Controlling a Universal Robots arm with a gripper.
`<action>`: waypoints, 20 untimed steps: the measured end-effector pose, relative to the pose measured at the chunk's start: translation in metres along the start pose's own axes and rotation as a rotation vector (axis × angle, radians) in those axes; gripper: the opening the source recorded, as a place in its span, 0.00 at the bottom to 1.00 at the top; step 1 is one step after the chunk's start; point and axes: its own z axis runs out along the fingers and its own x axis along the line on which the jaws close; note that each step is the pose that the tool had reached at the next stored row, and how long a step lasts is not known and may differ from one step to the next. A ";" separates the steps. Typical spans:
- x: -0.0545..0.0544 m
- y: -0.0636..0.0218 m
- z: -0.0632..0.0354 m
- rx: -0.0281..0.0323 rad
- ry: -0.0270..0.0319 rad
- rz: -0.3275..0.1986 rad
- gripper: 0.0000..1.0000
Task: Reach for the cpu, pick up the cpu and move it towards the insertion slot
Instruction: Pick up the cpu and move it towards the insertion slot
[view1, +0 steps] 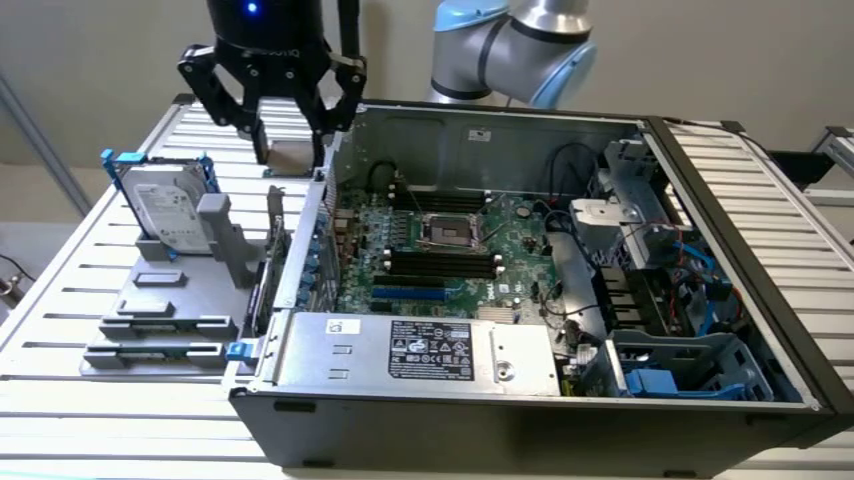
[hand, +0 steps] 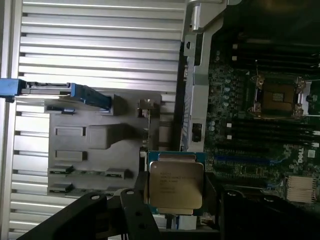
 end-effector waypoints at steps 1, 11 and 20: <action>-0.004 -0.0003 -0.0002 -0.0007 0.0008 0.000 0.54; -0.050 -0.0026 -0.0023 -0.0040 0.0065 0.000 0.54; -0.091 -0.0010 -0.0035 -0.0045 0.0069 0.000 0.54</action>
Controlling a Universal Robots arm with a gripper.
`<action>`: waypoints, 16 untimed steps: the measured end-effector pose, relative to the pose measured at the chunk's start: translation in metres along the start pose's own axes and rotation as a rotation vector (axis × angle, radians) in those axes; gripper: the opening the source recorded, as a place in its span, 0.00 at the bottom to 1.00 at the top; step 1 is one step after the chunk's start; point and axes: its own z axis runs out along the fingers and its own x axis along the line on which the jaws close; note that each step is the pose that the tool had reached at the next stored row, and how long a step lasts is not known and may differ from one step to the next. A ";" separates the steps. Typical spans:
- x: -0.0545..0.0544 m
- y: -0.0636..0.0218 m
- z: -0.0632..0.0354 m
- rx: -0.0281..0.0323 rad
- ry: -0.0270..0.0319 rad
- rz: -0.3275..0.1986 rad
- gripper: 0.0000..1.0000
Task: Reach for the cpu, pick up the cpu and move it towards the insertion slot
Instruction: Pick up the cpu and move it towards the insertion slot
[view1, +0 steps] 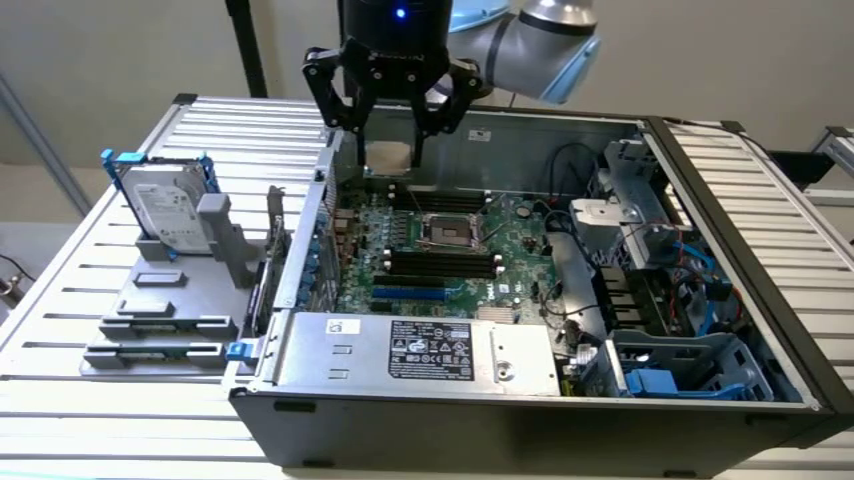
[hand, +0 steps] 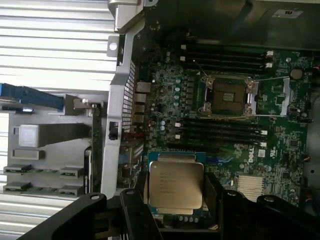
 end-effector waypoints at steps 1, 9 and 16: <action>-0.004 0.0010 0.0000 0.0000 -0.0001 0.000 0.54; -0.030 0.0173 0.0012 0.0000 0.0000 0.000 0.54; -0.050 0.0349 0.0056 0.0001 -0.0001 0.000 0.54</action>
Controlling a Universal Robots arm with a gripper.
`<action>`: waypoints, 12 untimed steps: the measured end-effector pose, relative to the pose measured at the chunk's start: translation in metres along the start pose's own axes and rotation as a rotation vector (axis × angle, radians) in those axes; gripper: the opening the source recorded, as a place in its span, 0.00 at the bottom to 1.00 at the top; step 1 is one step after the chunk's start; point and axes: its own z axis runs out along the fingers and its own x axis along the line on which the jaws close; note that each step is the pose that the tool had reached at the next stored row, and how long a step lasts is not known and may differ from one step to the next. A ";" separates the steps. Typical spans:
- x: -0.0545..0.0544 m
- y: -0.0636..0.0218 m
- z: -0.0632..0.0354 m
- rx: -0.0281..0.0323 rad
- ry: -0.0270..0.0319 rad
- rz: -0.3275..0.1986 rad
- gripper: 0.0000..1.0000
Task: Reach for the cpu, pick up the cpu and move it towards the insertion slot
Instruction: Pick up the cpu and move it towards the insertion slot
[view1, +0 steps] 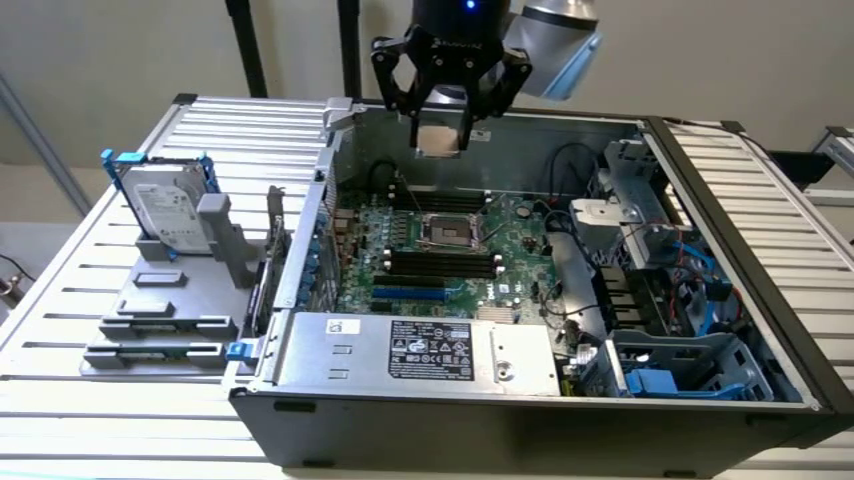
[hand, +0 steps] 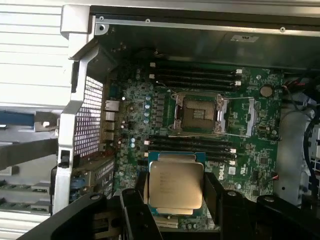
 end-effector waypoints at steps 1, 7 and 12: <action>-0.002 0.0034 0.0015 0.0001 0.0000 0.000 0.54; -0.013 0.0176 0.0119 0.0004 0.0000 0.000 0.54; -0.022 0.0213 0.0190 0.0002 -0.0004 0.006 0.54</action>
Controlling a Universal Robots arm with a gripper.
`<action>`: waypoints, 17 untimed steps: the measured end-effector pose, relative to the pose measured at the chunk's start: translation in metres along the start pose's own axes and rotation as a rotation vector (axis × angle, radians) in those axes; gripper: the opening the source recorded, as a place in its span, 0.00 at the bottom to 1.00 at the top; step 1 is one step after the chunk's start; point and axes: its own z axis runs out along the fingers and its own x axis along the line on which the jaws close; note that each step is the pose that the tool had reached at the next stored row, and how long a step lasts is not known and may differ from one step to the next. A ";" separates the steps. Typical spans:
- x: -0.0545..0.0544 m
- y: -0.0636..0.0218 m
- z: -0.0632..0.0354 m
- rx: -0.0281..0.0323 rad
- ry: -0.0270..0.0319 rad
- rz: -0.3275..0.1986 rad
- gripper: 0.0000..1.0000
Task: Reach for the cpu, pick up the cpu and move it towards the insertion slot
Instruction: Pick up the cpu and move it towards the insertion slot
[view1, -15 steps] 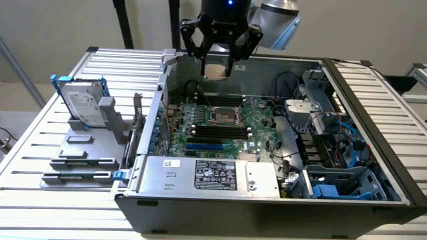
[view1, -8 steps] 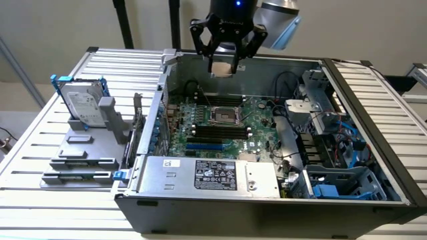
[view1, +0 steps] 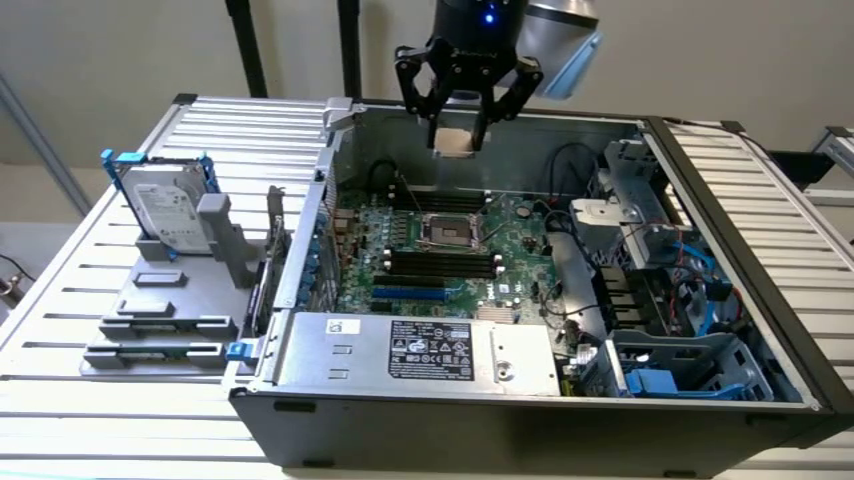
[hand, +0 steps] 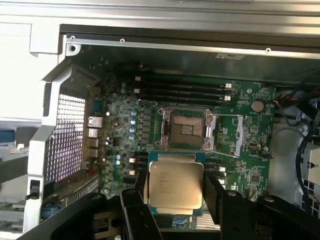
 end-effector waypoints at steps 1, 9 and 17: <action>-0.002 0.0004 0.0012 0.0000 -0.0001 0.002 0.54; -0.012 0.0072 0.0104 0.0001 -0.0011 0.014 0.54; -0.015 0.0208 0.0167 -0.0001 -0.0019 0.023 0.54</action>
